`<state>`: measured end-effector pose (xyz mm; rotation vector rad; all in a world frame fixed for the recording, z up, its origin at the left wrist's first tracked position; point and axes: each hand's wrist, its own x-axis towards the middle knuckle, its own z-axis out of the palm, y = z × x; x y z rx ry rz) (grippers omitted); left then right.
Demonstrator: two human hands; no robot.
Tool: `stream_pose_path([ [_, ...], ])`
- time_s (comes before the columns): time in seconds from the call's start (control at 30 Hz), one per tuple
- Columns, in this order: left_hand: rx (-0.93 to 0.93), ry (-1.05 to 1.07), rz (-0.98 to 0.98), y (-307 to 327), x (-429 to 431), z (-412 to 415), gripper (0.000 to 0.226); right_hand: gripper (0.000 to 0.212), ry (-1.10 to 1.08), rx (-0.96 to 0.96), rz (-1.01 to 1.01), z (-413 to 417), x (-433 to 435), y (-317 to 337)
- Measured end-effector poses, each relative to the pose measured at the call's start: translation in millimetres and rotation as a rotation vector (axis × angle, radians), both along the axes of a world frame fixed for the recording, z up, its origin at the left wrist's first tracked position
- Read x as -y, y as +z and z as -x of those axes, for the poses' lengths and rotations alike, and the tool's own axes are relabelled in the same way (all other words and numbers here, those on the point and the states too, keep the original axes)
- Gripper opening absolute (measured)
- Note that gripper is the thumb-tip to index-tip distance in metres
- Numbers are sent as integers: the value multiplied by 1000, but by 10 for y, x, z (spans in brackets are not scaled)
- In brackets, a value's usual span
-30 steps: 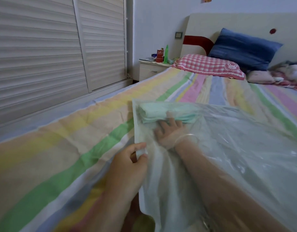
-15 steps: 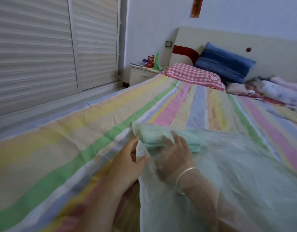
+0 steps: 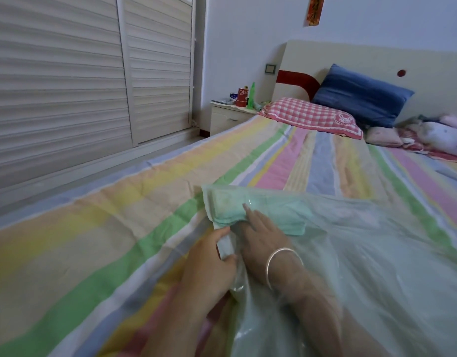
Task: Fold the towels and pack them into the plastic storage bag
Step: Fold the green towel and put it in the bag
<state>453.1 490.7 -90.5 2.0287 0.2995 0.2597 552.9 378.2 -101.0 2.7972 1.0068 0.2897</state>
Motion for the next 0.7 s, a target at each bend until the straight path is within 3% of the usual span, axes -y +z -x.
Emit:
stream_pose_path([
  [0.1, -15, 12, 49, 2, -5, 11, 53, 87, -55, -81, -112, -35, 78, -76],
  [0.17, -34, 35, 115, 21, -10, 25, 50, 77, -124, -61, -334, -48, 129, -20],
  [0.27, -42, 78, 191, 44, -17, 25, 44, 60, -225, 122, -677, -109, 234, 76],
  [0.33, -30, 107, 202, 38, -26, 14, 43, 79, -366, 24, -509, -138, 256, 44],
  [0.4, -12, 144, 178, 20, -41, -1, 42, 68, -495, -156, -315, -200, 275, -67],
  [0.6, 15, 164, 71, -32, -150, -54, 40, 72, -431, -232, -180, -147, 410, -39],
  [0.7, -9, 189, -142, 56, -134, 25, 43, 91, -333, -308, -122, 437, 662, -52],
])
